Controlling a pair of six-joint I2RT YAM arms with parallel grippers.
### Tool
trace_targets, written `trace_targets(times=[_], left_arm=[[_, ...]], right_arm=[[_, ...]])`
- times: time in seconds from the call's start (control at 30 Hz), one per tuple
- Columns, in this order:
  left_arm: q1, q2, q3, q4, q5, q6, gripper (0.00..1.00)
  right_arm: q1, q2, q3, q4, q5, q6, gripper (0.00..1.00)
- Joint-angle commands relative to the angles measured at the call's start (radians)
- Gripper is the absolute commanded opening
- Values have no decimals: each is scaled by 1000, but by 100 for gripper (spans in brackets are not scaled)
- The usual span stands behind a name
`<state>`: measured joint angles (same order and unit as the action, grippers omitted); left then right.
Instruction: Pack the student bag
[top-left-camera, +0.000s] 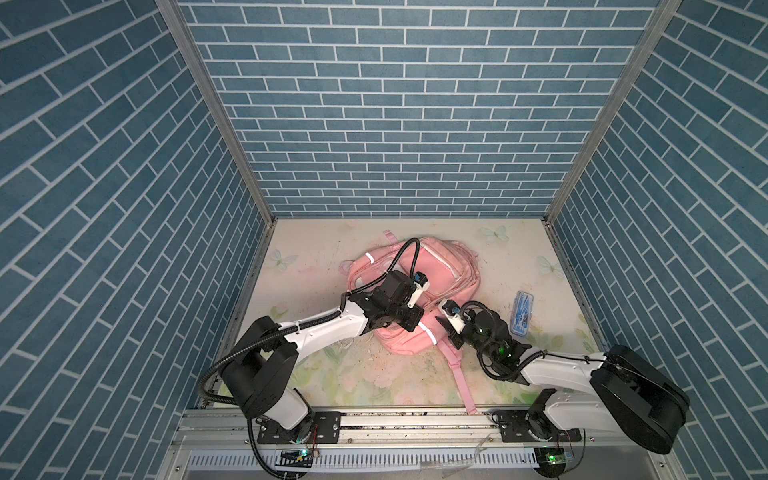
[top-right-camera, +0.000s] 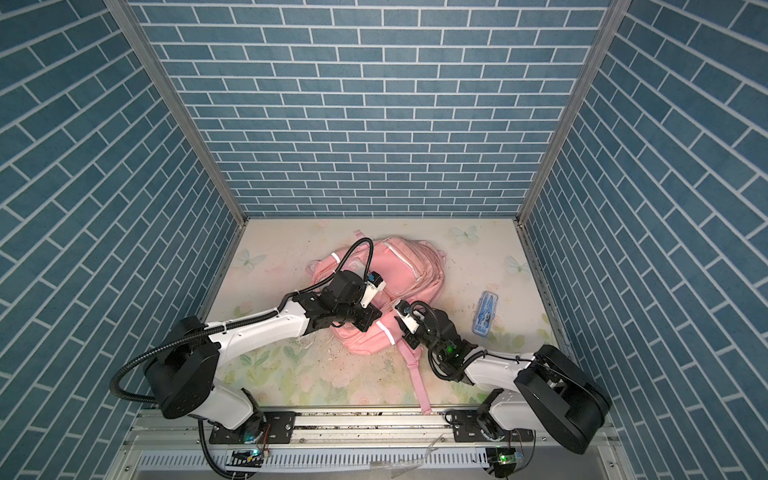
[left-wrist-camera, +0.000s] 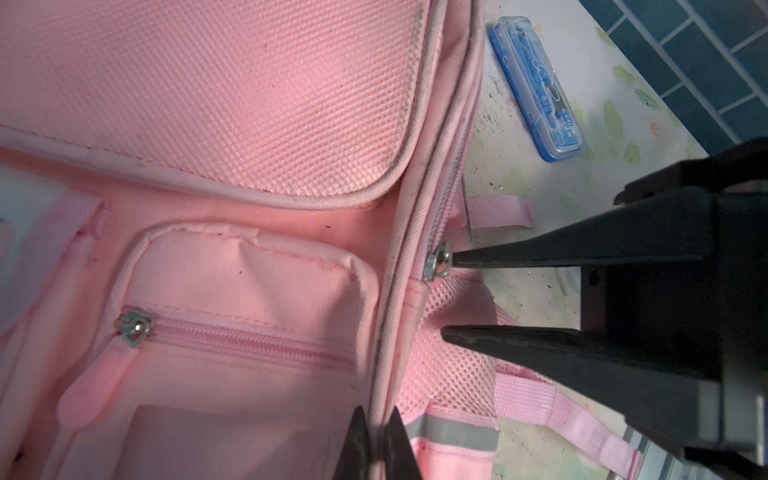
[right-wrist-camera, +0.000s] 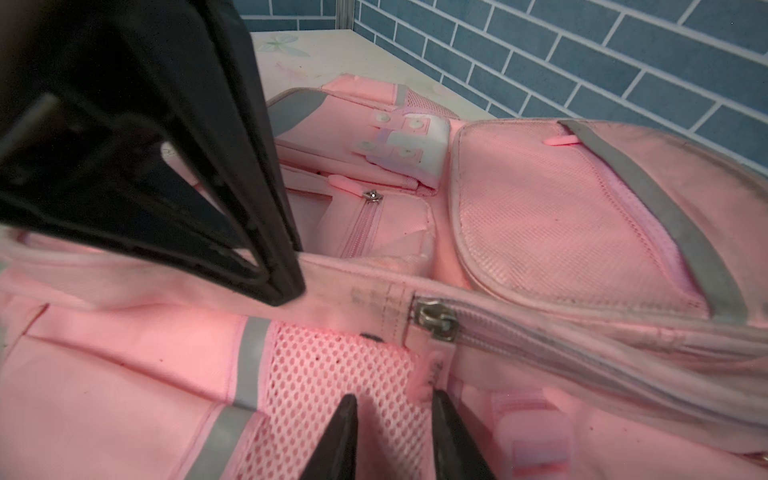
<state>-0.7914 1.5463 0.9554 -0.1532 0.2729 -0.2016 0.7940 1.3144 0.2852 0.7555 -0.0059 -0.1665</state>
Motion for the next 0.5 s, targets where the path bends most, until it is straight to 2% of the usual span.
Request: trace_targets(times=[0.0, 0.13, 0.47], left_arm=[[7, -37, 4, 18, 13, -10, 0], [8, -47, -7, 14, 15, 10, 0], [11, -98, -46, -16, 22, 121, 0]], right_arm=[[5, 30, 13, 116, 46, 12, 31], [2, 35, 3, 132, 56, 21, 30], [-56, 47, 2, 128, -166, 37, 30]])
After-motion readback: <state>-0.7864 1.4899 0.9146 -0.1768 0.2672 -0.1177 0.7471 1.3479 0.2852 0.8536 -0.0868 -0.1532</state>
